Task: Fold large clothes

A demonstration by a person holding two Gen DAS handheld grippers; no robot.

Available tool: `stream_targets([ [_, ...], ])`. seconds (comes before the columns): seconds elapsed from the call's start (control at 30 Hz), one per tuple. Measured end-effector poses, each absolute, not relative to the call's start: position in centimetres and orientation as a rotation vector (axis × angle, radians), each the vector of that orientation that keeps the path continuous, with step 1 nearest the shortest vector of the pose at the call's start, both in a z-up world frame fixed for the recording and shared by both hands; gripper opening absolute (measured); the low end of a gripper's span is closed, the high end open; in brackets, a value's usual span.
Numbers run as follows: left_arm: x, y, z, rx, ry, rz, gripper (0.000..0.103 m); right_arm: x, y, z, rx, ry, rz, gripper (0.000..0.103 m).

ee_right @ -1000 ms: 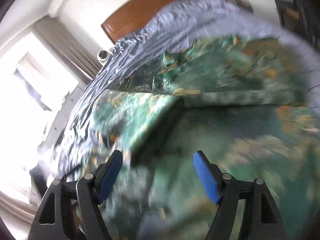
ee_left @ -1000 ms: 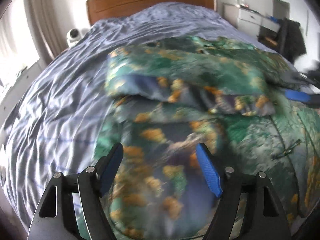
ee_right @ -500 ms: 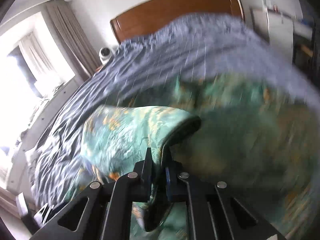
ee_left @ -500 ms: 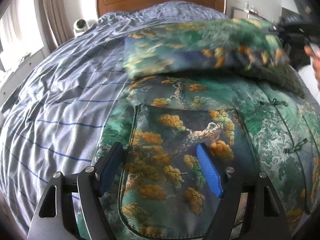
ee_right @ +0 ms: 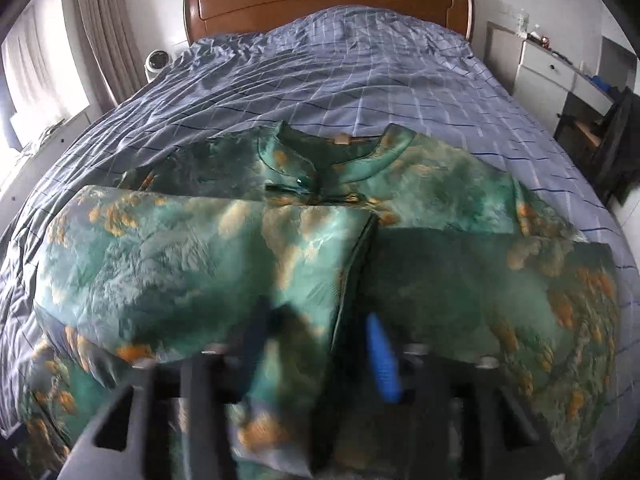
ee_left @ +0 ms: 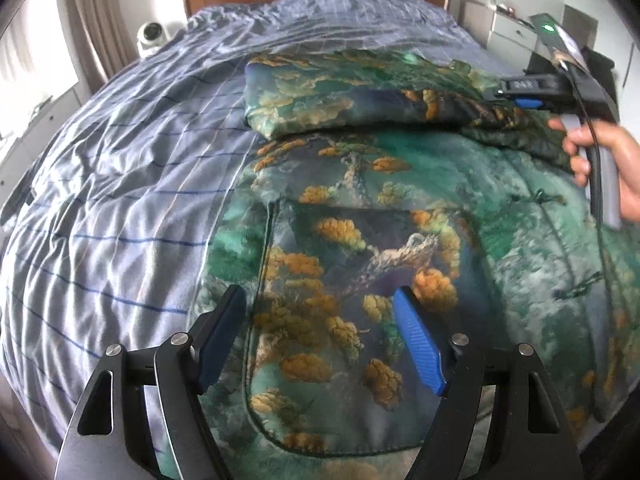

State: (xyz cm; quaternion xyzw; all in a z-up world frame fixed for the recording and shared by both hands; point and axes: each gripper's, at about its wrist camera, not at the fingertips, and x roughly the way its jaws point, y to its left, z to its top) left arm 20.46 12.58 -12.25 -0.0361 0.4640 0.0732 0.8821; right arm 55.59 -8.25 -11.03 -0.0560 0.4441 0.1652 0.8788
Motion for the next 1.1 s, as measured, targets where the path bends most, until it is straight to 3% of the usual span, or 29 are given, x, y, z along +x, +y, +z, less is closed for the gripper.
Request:
stream_targets([
  [0.13,23.9,14.0,-8.9,-0.122,0.929,0.119,0.078,51.9,-9.2,-7.5,-0.195,0.757,0.408,0.053],
  [0.23,29.2,15.0,-6.8,-0.105,0.858,0.118,0.078,50.6,-8.8,-6.0,-0.209,0.735,0.550,0.053],
  [0.43,39.3,15.3,-10.8,-0.007,0.899,0.161,0.048,52.3,-6.8,-9.4,-0.217,0.838,0.618,0.053],
  [0.57,40.7,15.7,-15.8,-0.030,0.980,0.146,0.047,53.5,-7.2,-13.5,-0.183,0.964,0.592,0.051],
  [0.83,40.4,16.7,-13.2,-0.126,0.982,0.120,0.050,53.5,-7.9,-14.3,-0.153,0.953,0.597,0.051],
  [1.1,48.7,17.3,-14.6,-0.125,1.078,0.127,0.052,53.1,-7.5,-14.5,-0.156,0.942,0.585,0.051],
])
